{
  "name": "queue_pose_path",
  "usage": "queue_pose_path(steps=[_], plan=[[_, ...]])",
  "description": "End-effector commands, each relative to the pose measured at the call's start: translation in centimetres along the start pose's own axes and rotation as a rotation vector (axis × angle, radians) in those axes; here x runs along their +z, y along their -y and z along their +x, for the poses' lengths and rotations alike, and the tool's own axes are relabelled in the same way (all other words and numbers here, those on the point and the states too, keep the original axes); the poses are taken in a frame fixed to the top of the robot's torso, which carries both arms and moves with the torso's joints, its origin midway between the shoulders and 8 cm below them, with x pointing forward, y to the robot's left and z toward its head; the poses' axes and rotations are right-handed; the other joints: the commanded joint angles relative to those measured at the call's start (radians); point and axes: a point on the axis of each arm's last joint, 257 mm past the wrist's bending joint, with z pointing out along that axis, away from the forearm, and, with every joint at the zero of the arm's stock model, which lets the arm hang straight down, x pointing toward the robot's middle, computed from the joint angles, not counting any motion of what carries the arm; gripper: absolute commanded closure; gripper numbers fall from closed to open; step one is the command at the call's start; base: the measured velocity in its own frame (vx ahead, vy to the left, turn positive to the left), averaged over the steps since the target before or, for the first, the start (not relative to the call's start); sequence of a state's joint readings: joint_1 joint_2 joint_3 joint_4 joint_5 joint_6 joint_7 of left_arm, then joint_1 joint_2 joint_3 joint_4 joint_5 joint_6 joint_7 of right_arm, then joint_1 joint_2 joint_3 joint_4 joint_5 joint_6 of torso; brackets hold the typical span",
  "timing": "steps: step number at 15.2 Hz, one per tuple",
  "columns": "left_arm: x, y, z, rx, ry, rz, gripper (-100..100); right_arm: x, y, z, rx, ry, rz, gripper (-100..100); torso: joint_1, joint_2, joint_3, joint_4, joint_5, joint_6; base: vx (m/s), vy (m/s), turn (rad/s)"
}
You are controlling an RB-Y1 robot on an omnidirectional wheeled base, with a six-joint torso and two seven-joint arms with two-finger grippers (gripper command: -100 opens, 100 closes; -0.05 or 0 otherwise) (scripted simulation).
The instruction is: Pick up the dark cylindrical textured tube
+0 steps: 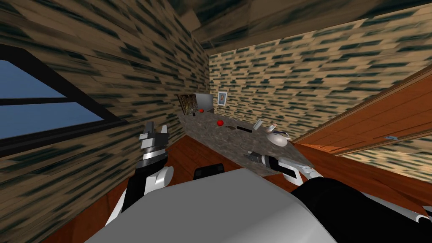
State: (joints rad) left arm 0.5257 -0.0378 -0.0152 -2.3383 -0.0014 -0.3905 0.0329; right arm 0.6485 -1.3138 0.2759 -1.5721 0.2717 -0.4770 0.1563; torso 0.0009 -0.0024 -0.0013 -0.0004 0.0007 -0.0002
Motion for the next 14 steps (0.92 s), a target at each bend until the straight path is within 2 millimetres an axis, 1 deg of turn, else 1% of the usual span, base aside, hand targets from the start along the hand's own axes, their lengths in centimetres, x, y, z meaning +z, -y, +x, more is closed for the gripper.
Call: queue_pose_path(steps=[1, 3, 4, 5, 6, 8, 9, 11, 12, 14], plan=[[0.0, 0.0, 0.0, 0.0, 0.0, 0.0, 0, -1.6, 2.2, 1.6, -0.043, -0.07, 0.045, -100, 0.0, 0.0, 0.0, 0.0, 0.0, 0.0, 0.05, 0.026, 0.19], [0.0, 0.0, 0.0, 0.0, 0.0, 0.0, 0, -2.1, 2.8, 1.2, -0.07, -0.087, 0.05, -100, 0.0, -0.001, 0.0, 0.0, 0.0, -0.001, 0.045, 0.021, 0.148], [0.0, 0.0, 0.0, 0.0, 0.0, 0.0, 0, -3.4, 4.7, 2.5, -0.099, -0.142, 0.085, -100, 0.0, 0.0, 0.0, 0.0, 0.0, 0.0, 0.061, 0.017, 0.216], [0.0, 0.0, 0.0, 0.0, 0.0, 0.0, 0, -3.8, 5.2, 2.2, -0.117, -0.153, 0.089, -100, -0.001, -0.001, -0.001, 0.0, 0.0, -0.001, 0.073, 0.017, 0.217], [0.0, 0.0, 0.0, 0.0, 0.0, 0.0, 0, -5.1, 6.8, 3.4, -0.142, -0.202, 0.119, -100, -0.001, -0.002, -0.001, 0.0, 0.0, -0.001, 0.1, 0.021, 0.264], [0.0, 0.0, 0.0, 0.0, 0.0, 0.0, 0, -5.6, 7.4, 2.9, -0.164, -0.216, 0.126, -100, -0.001, -0.004, -0.002, -0.001, 0.0, -0.001, 0.082, 0.001, 0.162], [0.0, 0.0, 0.0, 0.0, 0.0, 0.0, 0, -7.2, 9.2, 3.8, -0.194, -0.268, 0.158, -100, -0.001, -0.003, -0.002, -0.001, 0.0, 0.0, 0.069, 0.002, 0.173], [0.0, 0.0, 0.0, 0.0, 0.0, 0.0, 0, -7.4, 9.5, 3.5, -0.207, -0.276, 0.161, -100, -0.002, -0.003, -0.002, -0.001, -0.001, -0.001, 0.06, -0.01, 0.155], [0.0, 0.0, 0.0, 0.0, 0.0, 0.0, 0, -9.2, 11.4, 4.0, -0.243, -0.33, 0.193, -100, -0.002, -0.002, -0.001, 0.0, -0.001, 0.0, 0.071, -0.011, 0.162], [0.0, 0.0, 0.0, 0.0, 0.0, 0.0, 0, -9.3, 11.5, 3.8, -0.248, -0.333, 0.195, -100, -0.002, -0.003, -0.002, -0.001, -0.001, -0.001, 0.078, -0.015, 0.15]])
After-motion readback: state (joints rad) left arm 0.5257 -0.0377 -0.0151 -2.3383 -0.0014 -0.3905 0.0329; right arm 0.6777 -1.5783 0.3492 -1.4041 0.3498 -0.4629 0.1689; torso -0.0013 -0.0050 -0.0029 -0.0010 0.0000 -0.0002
